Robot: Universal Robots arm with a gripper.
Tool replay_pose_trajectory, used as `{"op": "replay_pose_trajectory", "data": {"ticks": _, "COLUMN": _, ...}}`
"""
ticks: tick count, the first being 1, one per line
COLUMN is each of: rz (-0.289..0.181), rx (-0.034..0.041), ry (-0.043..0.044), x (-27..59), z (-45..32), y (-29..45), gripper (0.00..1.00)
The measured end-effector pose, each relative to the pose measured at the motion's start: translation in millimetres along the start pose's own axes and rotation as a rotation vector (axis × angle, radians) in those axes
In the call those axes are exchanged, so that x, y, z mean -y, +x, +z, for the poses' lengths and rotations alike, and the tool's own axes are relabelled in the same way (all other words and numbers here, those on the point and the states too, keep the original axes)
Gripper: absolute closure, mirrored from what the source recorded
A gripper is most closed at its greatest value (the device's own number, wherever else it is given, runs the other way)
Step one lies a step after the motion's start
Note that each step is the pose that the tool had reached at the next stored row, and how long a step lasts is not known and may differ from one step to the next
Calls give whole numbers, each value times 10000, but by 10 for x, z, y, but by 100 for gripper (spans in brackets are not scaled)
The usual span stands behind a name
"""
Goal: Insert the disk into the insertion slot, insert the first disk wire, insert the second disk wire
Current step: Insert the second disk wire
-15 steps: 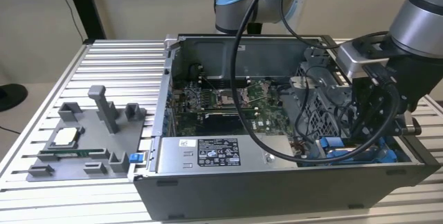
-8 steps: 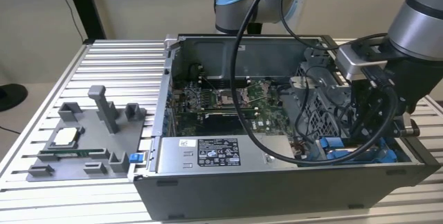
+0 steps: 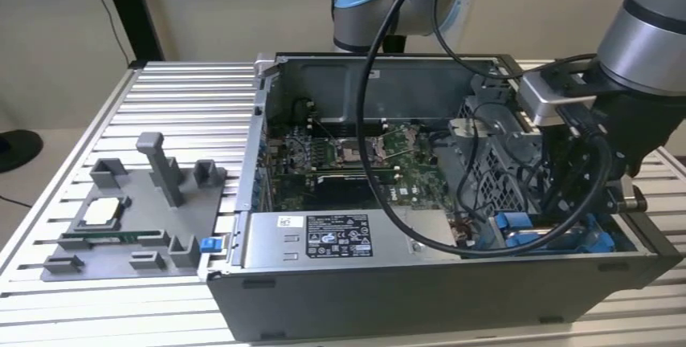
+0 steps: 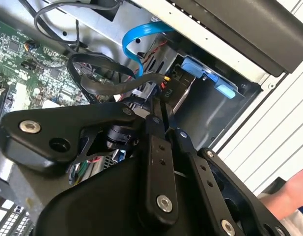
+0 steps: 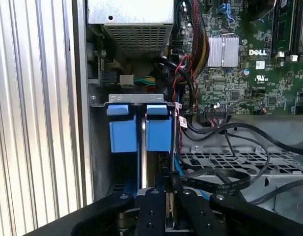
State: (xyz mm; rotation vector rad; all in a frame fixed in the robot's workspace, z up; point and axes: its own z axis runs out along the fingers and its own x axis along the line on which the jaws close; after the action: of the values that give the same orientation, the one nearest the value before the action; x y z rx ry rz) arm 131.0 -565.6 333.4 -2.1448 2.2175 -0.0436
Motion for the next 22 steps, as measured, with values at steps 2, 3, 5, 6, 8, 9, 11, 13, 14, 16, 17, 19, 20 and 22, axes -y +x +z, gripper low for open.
{"op": "replay_pose_trajectory", "data": {"ticks": 2, "rz": 0, "rx": 1, "ry": 0, "x": 0, "z": 1, "y": 0, "gripper": 100}}
{"op": "replay_pose_trajectory", "data": {"ticks": 3, "rz": 1, "rx": 7, "ry": -2, "x": 0, "z": 3, "y": 0, "gripper": 100}}
{"op": "replay_pose_trajectory", "data": {"ticks": 5, "rz": 2, "rx": 35, "ry": -1, "x": -1, "z": 18, "y": -1, "gripper": 0}}
{"op": "replay_pose_trajectory", "data": {"ticks": 6, "rz": 1, "rx": 21, "ry": -1, "x": 0, "z": 12, "y": 0, "gripper": 0}}
{"op": "replay_pose_trajectory", "data": {"ticks": 8, "rz": 0, "rx": 1, "ry": 0, "x": 0, "z": -3, "y": 0, "gripper": 0}}
{"op": "replay_pose_trajectory", "data": {"ticks": 9, "rz": 0, "rx": 2, "ry": -5, "x": 1, "z": -19, "y": 0, "gripper": 0}}
{"op": "replay_pose_trajectory", "data": {"ticks": 11, "rz": 0, "rx": 2, "ry": -15, "x": 5, "z": -85, "y": -2, "gripper": 0}}
{"op": "replay_pose_trajectory", "data": {"ticks": 13, "rz": 1, "rx": 2, "ry": -21, "x": 10, "z": -167, "y": -3, "gripper": 0}}
{"op": "replay_pose_trajectory", "data": {"ticks": 14, "rz": 1, "rx": 0, "ry": -23, "x": 13, "z": -214, "y": -5, "gripper": 0}}
{"op": "replay_pose_trajectory", "data": {"ticks": 16, "rz": 1, "rx": 1, "ry": -24, "x": 18, "z": -305, "y": -6, "gripper": 0}}
{"op": "replay_pose_trajectory", "data": {"ticks": 17, "rz": 1, "rx": 2, "ry": -25, "x": 21, "z": -349, "y": -7, "gripper": 0}}
{"op": "replay_pose_trajectory", "data": {"ticks": 19, "rz": 0, "rx": 1, "ry": -25, "x": 26, "z": -442, "y": -9, "gripper": 0}}
{"op": "replay_pose_trajectory", "data": {"ticks": 20, "rz": 0, "rx": 1, "ry": -25, "x": 29, "z": -487, "y": -10, "gripper": 0}}
{"op": "replay_pose_trajectory", "data": {"ticks": 22, "rz": 0, "rx": 2, "ry": -25, "x": 32, "z": -535, "y": -11, "gripper": 0}}
